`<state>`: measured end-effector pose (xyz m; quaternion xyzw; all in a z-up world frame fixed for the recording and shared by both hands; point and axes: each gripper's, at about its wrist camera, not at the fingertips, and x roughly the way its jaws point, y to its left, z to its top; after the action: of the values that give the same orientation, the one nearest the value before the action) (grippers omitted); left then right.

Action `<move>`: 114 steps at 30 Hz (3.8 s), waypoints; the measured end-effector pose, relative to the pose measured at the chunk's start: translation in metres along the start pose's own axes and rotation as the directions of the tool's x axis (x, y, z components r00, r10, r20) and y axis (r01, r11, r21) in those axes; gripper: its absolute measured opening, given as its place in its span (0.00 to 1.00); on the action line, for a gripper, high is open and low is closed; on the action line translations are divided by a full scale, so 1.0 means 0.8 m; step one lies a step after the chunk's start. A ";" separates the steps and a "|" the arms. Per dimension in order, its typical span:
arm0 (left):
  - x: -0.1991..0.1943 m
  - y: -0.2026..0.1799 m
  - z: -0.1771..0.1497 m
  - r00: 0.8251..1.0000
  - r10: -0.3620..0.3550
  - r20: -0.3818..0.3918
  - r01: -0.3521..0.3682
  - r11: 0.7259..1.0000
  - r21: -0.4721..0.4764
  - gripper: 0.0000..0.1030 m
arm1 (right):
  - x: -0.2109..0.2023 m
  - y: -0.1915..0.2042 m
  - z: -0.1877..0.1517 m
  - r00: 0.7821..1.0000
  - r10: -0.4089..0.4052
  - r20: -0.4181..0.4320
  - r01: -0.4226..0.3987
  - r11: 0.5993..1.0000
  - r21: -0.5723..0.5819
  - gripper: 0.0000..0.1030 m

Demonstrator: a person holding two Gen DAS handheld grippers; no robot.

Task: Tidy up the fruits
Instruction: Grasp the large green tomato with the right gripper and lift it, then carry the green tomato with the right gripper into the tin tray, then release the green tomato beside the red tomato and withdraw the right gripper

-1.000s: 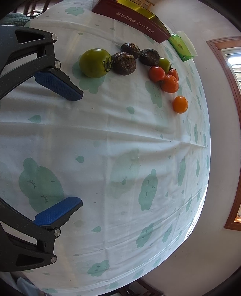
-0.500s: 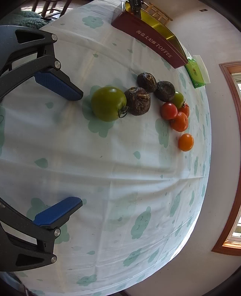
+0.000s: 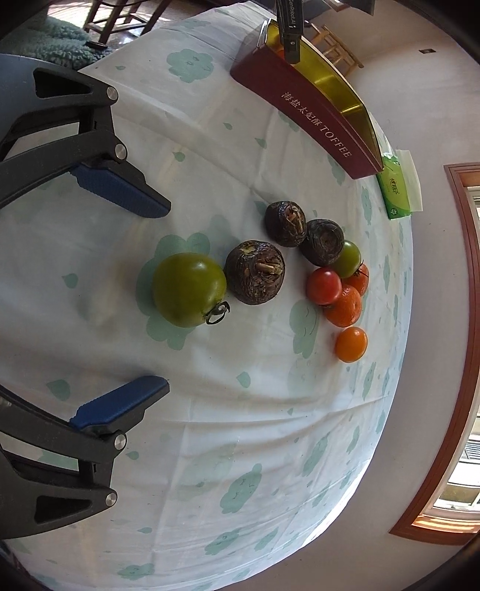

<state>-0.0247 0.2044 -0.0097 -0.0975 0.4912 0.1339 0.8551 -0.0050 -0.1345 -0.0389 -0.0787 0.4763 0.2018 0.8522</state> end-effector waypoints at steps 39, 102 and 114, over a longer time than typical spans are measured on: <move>-0.022 -0.009 -0.004 0.998 -0.037 0.051 0.037 0.999 -0.015 0.85 | -0.018 0.004 0.032 0.997 0.049 0.054 -0.050 0.999 0.015 0.36; -0.040 0.144 -0.031 0.995 0.077 0.058 -0.055 0.945 -0.321 0.99 | 0.060 0.309 0.142 0.946 0.303 -0.115 -0.321 0.833 -0.451 0.37; -0.046 0.128 -0.028 0.995 0.070 0.070 -0.047 0.955 -0.293 0.99 | 0.038 0.301 0.141 0.955 0.291 -0.047 -0.280 0.843 -0.460 0.61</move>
<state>-0.0936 0.2893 0.0071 -0.2023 0.4344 0.2340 0.8459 -0.0039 0.1284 0.0098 -0.2048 0.4104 0.4346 0.7751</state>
